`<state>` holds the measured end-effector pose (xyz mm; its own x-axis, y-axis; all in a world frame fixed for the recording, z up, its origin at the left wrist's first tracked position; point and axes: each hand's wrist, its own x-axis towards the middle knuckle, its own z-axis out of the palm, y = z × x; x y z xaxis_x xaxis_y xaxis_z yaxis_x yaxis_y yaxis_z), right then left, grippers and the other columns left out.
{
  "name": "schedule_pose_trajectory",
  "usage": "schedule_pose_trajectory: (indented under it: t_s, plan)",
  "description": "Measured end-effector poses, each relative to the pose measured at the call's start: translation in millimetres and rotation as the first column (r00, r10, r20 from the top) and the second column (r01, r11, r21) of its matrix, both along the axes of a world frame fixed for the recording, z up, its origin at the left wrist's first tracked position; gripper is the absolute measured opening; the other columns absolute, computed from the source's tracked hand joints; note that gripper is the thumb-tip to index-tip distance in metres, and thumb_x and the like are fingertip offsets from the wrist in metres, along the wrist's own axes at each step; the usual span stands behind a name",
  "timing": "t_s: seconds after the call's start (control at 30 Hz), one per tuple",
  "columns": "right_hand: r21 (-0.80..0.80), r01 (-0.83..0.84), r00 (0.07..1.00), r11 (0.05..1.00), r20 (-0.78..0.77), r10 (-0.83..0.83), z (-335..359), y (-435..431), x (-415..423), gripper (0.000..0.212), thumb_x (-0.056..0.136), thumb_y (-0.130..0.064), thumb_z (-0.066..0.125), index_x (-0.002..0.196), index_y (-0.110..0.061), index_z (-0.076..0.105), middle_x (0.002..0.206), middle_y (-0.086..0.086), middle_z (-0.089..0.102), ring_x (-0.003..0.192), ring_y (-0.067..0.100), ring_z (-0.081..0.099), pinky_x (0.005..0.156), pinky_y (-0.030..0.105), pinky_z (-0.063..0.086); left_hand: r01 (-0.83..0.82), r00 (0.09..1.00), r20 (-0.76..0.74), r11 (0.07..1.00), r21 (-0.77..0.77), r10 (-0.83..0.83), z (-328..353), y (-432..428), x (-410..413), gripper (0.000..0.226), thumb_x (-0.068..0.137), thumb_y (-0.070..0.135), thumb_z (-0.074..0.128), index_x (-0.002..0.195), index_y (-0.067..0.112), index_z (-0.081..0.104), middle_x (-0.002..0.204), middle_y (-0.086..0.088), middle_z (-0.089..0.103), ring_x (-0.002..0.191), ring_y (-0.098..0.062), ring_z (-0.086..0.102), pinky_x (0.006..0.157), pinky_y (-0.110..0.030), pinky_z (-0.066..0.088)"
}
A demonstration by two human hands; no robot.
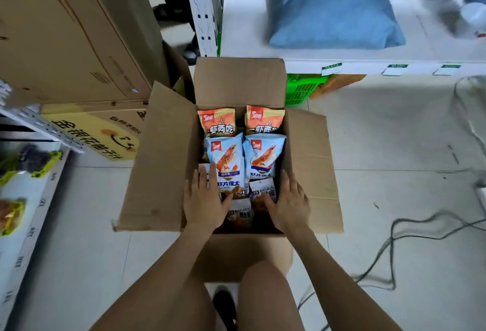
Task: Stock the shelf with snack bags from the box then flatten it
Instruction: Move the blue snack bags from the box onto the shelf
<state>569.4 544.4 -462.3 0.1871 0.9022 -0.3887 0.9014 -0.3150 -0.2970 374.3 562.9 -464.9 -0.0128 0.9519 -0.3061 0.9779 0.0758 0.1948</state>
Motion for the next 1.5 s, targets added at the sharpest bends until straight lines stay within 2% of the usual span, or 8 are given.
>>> schedule_pose_trajectory:
  t_s: [0.2, 0.4, 0.53, 0.7, 0.87, 0.97, 1.07, 1.5]
  plan:
    - [0.022, 0.11, 0.973, 0.994, -0.207, -0.103, -122, 52, 2, 0.085, 0.094, -0.054, 0.051, 0.156, -0.016, 0.008, 0.162, 0.007, 0.02, 0.144, 0.029, 0.028, 0.112, 0.042, 0.032, -0.106, 0.984, 0.135, 0.992, -0.061, 0.113, -126, 47, -6, 0.107, 0.084, 0.069, 0.053, 0.155, 0.018, -0.01, 0.164, -0.009, 0.008, 0.15, -0.026, 0.013, 0.121, -0.047, 0.015]
    - [0.009, 0.362, 0.78, 0.932, -0.551, -0.297, -213, 101, 1, 0.091, 0.085, -0.033, 0.075, 0.153, -0.011, 0.019, 0.147, 0.012, 0.045, 0.134, 0.029, 0.045, 0.1, 0.033, 0.042, -0.231, 0.885, 0.379, 0.962, -0.149, 0.271, -211, 86, -9, 0.12, 0.075, 0.063, 0.069, 0.153, 0.026, -0.015, 0.156, -0.009, 0.031, 0.137, -0.034, 0.039, 0.105, -0.052, 0.042]
    - [0.029, 0.48, 0.652, 0.877, -0.68, -0.335, -241, 123, 4, 0.079, 0.077, -0.019, 0.083, 0.14, -0.007, 0.037, 0.13, 0.004, 0.056, 0.117, 0.014, 0.053, 0.086, 0.021, 0.041, -0.297, 0.688, 0.624, 0.928, -0.224, 0.37, -237, 96, -18, 0.111, 0.069, 0.048, 0.084, 0.151, 0.026, 0.012, 0.144, 0.0, 0.049, 0.127, -0.024, 0.051, 0.101, -0.039, 0.046]
    - [-0.009, 0.539, 0.537, 0.842, -0.767, -0.352, -254, 140, 4, 0.087, 0.06, -0.007, 0.092, 0.133, -0.012, 0.044, 0.116, -0.003, 0.061, 0.104, 0.009, 0.06, 0.079, 0.014, 0.048, -0.328, 0.567, 0.701, 0.9, -0.288, 0.432, -250, 104, -25, 0.087, 0.059, 0.038, 0.092, 0.127, 0.033, 0.038, 0.122, 0.01, 0.059, 0.114, -0.014, 0.058, 0.096, -0.032, 0.047]
    - [0.032, 0.495, 0.541, 0.868, -0.794, -0.279, -254, 144, 7, 0.069, 0.06, 0.002, 0.09, 0.114, -0.019, 0.052, 0.1, -0.013, 0.063, 0.088, -0.009, 0.058, 0.066, 0.003, 0.047, -0.377, 0.5, 0.72, 0.869, -0.32, 0.482, -257, 106, -31, 0.1, 0.038, 0.058, 0.091, 0.126, 0.034, 0.05, 0.121, 0.013, 0.064, 0.112, -0.012, 0.061, 0.099, -0.042, 0.051]
    - [0.043, 0.5, 0.559, 0.865, -0.778, -0.285, -250, 140, 6, 0.069, 0.059, -0.003, 0.092, 0.115, -0.016, 0.054, 0.102, -0.01, 0.065, 0.093, 0.0, 0.062, 0.067, 0.002, 0.047, -0.397, 0.463, 0.73, 0.854, -0.336, 0.502, -251, 104, -31, 0.089, 0.05, 0.038, 0.096, 0.125, 0.032, 0.049, 0.119, 0.011, 0.064, 0.112, -0.014, 0.061, 0.099, -0.038, 0.05]
    - [0.033, 0.504, 0.569, 0.863, -0.764, -0.303, -239, 134, 4, 0.078, 0.057, -0.011, 0.094, 0.125, -0.014, 0.054, 0.111, -0.005, 0.066, 0.101, 0.008, 0.062, 0.07, 0.006, 0.047, -0.41, 0.423, 0.747, 0.844, -0.347, 0.513, -244, 100, -32, 0.083, 0.057, 0.021, 0.095, 0.126, 0.028, 0.049, 0.117, 0.008, 0.064, 0.11, -0.014, 0.061, 0.094, -0.032, 0.049]
    - [-0.01, 0.438, 0.644, 0.899, -0.694, -0.321, -160, 94, 7, 0.083, 0.055, -0.035, 0.095, 0.124, -0.035, 0.049, 0.115, -0.016, 0.063, 0.114, 0.013, 0.059, 0.1, 0.04, 0.05, -0.375, 0.338, 0.761, 0.821, -0.431, 0.554, -153, 60, -45, 0.083, 0.055, 0.019, 0.095, 0.127, 0.026, 0.054, 0.114, 0.012, 0.069, 0.102, -0.006, 0.066, 0.087, -0.029, 0.055]
